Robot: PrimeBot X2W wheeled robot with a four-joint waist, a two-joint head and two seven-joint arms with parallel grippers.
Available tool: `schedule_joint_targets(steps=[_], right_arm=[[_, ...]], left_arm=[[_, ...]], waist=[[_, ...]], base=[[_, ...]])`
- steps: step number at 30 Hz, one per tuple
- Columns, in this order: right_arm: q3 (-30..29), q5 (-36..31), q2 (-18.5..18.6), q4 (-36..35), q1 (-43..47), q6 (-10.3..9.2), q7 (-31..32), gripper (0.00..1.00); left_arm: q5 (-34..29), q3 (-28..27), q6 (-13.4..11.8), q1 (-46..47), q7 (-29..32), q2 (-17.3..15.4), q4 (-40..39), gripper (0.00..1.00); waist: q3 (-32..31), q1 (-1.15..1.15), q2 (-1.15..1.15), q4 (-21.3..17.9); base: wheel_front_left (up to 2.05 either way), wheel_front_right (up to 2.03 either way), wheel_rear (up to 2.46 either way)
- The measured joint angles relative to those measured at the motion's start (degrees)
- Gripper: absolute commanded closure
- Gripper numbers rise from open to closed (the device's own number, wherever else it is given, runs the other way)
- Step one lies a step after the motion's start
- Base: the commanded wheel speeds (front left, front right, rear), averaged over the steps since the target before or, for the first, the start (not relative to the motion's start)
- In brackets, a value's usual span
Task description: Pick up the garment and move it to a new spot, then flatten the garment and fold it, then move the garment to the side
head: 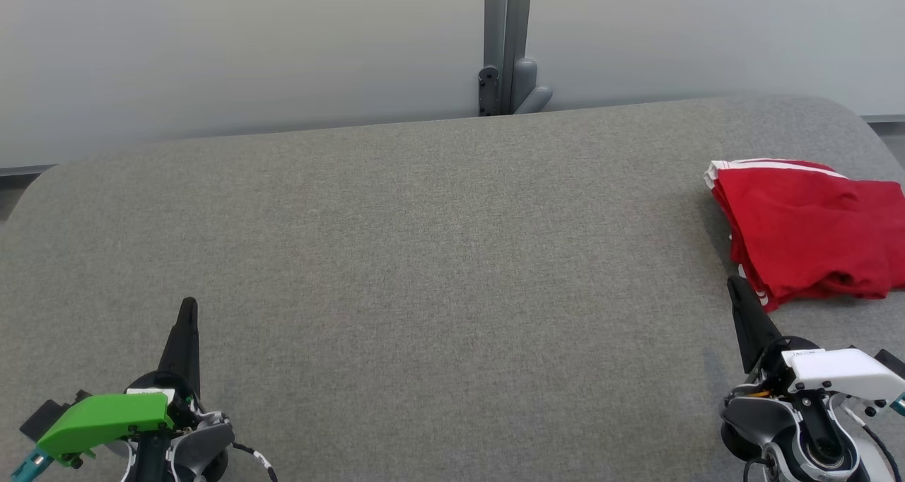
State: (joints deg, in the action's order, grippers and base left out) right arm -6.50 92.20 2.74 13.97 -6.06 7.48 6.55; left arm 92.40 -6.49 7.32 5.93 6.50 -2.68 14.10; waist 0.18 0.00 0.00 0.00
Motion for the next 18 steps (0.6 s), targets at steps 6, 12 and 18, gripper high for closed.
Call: schedule_joint_targets(steps=[6,12,18], right_arm=[[0.00,0.00,0.00,0.00,0.00,0.00,0.00,1.00],[0.00,0.00,0.00,0.00,-0.01,0.00,0.00,1.00],[0.00,0.00,0.00,0.00,-0.01,0.00,0.00,1.00]], left_arm=[[0.00,0.00,0.00,0.00,0.00,0.00,0.00,1.00],[0.00,0.00,0.00,0.00,0.00,0.00,0.00,1.00],[0.00,0.00,0.00,0.00,0.00,0.00,-0.01,1.00]], waist=[[0.00,0.00,0.00,0.00],[0.00,0.00,0.00,0.00],[0.00,0.00,0.00,0.00]], base=[[0.00,0.00,0.00],[0.00,0.00,0.00],[0.00,0.00,0.00]])
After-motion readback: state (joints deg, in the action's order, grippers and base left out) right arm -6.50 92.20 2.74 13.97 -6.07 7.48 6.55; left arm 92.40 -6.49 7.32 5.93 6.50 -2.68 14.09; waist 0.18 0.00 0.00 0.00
